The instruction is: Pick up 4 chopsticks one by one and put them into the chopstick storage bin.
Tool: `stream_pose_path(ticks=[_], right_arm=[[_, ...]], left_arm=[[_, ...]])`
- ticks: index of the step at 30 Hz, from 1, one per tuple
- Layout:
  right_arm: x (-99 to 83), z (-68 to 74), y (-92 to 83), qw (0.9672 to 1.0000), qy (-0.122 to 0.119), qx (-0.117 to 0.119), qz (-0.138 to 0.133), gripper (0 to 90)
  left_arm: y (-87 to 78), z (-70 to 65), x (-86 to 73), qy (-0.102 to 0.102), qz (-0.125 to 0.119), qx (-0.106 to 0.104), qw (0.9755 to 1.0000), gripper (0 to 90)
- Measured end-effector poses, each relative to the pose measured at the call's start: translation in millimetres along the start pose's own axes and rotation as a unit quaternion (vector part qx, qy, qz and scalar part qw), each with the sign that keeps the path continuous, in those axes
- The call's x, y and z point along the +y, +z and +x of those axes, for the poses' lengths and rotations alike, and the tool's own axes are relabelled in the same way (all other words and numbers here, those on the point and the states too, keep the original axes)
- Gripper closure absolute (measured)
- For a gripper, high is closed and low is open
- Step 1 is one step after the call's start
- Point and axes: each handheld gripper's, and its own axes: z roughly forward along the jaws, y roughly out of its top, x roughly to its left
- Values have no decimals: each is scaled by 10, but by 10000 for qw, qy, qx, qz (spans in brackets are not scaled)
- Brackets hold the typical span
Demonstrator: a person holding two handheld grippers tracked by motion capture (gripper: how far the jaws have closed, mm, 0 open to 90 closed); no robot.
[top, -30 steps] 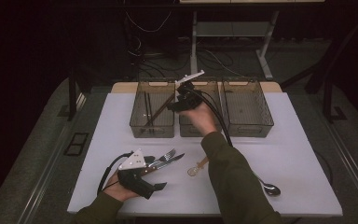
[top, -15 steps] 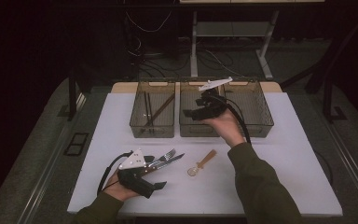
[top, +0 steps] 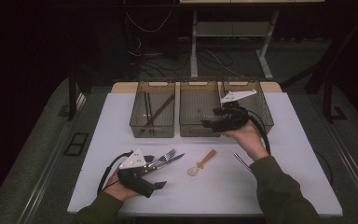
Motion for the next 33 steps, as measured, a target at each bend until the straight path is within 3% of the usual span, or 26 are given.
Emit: stream_pose_path(ticks=[17,33], right_arm=[[-522,-57,-320,9999,145,5,22,271],[-1008,-93,-680,9992,275,-207,181,274]], left_arm=[[6,4,-3,-33,10,51,10000,0],[-6,-2,1,-19,4,51,10000,0]])
